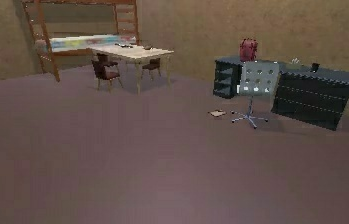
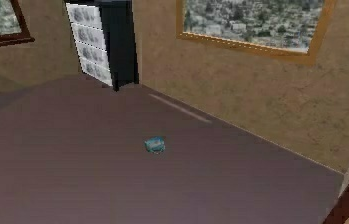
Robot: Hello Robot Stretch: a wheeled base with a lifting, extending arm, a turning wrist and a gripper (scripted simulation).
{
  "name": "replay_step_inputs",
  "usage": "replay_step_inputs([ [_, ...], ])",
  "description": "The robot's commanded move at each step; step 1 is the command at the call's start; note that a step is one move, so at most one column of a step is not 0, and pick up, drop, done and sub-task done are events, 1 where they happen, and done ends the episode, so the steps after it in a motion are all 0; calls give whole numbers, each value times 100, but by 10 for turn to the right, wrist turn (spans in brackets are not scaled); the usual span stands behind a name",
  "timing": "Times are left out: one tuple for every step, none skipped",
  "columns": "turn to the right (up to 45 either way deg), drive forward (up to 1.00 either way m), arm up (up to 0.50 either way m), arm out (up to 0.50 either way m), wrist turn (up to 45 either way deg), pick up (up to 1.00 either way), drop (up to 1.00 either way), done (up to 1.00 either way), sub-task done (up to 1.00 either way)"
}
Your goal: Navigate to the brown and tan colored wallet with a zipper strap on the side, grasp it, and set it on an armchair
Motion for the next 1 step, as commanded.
replay_step_inputs([
  [270, 0, 0, 0, 0, 0, 0, 0, 0],
])
